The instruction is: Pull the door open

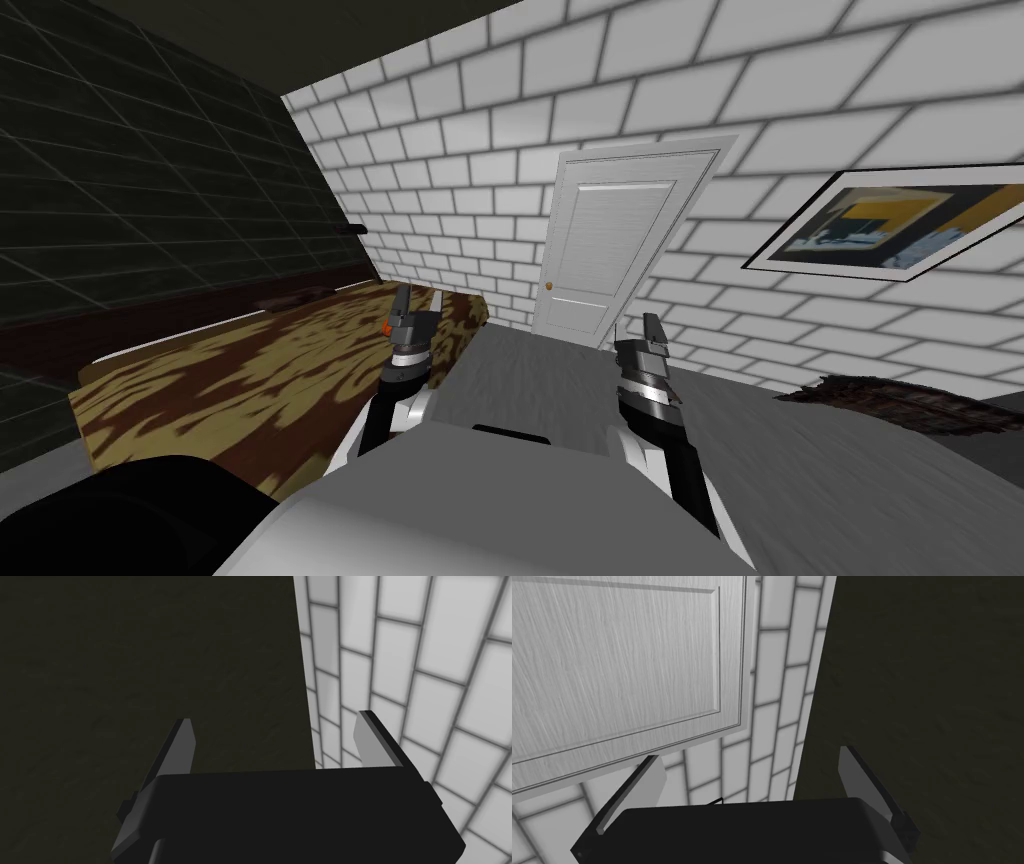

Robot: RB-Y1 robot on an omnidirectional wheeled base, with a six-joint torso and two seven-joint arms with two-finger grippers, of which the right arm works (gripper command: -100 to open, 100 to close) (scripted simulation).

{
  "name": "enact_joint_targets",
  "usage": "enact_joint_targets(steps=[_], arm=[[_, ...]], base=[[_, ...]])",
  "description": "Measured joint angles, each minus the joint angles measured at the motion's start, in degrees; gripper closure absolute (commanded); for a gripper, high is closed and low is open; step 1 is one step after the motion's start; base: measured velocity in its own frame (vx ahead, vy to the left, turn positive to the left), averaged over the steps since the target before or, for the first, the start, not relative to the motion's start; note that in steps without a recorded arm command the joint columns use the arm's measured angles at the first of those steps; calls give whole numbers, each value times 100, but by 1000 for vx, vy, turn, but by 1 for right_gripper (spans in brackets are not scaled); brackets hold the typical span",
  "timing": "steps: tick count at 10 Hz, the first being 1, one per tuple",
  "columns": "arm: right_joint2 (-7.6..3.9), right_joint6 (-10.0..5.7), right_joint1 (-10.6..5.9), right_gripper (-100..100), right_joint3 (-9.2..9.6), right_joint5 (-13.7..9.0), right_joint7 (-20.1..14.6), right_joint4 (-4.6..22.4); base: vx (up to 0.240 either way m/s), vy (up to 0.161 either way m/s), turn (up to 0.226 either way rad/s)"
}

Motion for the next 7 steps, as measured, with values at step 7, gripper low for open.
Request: enact_joint_targets(steps=[7], arm=[[-165, -211, -162, -100, -92, 244, 407, 599]], base=[[159, 19, -29]])
